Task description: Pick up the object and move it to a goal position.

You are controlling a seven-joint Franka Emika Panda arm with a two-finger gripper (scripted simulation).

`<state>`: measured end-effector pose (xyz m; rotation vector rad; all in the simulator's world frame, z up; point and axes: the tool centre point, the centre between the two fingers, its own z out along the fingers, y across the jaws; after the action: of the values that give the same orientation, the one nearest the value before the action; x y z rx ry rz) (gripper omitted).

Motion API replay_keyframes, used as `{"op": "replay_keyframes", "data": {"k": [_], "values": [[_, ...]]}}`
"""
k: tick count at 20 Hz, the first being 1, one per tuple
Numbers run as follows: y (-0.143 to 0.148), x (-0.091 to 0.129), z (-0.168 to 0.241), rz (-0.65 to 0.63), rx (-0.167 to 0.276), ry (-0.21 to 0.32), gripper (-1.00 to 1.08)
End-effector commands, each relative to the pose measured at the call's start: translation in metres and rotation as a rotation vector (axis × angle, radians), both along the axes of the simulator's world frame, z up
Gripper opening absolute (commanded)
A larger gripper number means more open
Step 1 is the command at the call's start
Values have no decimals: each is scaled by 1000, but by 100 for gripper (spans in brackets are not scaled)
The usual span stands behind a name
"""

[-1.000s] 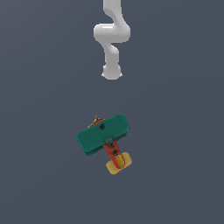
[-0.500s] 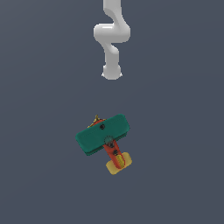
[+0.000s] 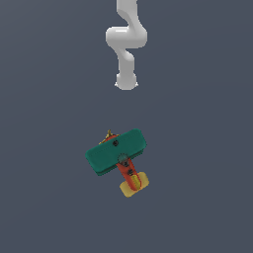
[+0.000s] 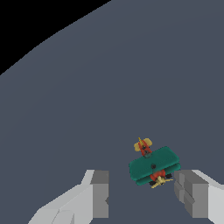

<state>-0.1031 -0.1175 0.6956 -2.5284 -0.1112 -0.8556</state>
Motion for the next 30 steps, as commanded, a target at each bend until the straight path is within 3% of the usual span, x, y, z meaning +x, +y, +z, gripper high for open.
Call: {"op": "replay_keyframes", "data": {"k": [1, 15, 30], "values": [[-12, -1, 4, 6, 36, -12, 28], [-79, 8, -4, 38, 241, -42, 28], [-138, 44, -66, 72, 455, -7, 28]]}}
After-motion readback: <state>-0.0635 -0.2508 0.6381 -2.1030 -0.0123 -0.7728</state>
